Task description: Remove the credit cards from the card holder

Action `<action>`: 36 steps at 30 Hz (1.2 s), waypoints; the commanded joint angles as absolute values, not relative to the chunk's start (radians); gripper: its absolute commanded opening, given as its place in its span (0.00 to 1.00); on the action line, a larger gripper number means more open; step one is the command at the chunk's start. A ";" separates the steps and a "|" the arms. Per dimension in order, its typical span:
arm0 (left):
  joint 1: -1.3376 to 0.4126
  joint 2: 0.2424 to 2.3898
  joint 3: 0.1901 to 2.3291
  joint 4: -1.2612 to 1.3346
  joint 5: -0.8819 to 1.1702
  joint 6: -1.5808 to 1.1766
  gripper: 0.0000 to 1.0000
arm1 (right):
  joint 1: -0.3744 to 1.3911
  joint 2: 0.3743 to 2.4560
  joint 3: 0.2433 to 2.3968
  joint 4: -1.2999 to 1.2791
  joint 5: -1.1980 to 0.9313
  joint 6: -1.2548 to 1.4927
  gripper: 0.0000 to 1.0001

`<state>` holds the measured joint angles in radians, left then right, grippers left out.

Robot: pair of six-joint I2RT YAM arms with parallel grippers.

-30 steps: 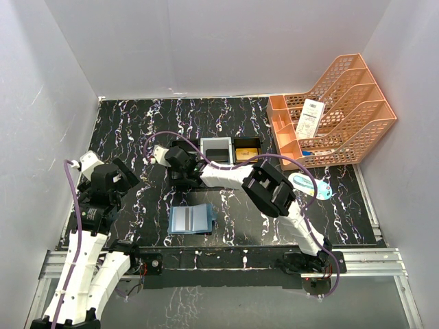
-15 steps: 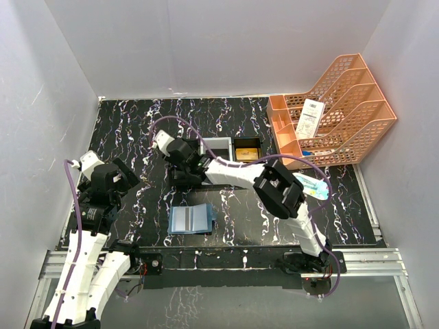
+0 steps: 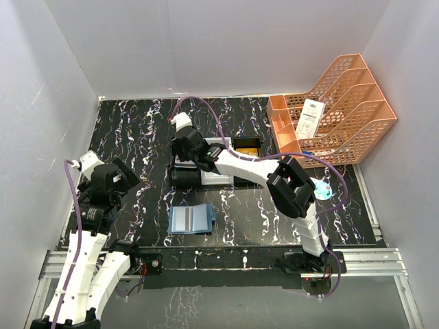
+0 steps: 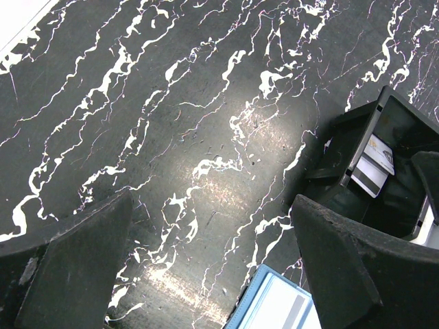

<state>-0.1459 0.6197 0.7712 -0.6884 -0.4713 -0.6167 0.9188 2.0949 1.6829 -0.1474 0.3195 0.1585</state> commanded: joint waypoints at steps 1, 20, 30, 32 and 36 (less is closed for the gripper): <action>-0.141 0.611 0.784 -0.679 -0.486 -0.611 0.99 | 0.918 2.056 1.717 -0.206 0.282 0.311 0.33; -0.141 0.756 0.773 -0.662 -0.510 -0.630 0.99 | 0.867 1.953 1.686 -0.248 0.210 0.402 0.38; -0.141 0.738 0.772 -0.682 -0.561 -0.646 0.99 | 0.888 2.123 1.801 -0.406 -0.017 0.504 0.24; -0.141 0.741 0.774 -0.685 -0.560 -0.647 0.99 | 0.895 2.166 1.854 -0.469 0.010 0.487 0.24; -0.141 0.742 0.774 -0.682 -0.547 -0.644 0.99 | 0.900 2.233 1.934 -0.552 0.072 0.461 0.23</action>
<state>-0.1459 0.7490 0.7708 -0.6678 -0.5240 -0.6399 0.8906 2.1963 1.8332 -0.4484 0.0307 0.4767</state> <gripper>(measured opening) 0.985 0.238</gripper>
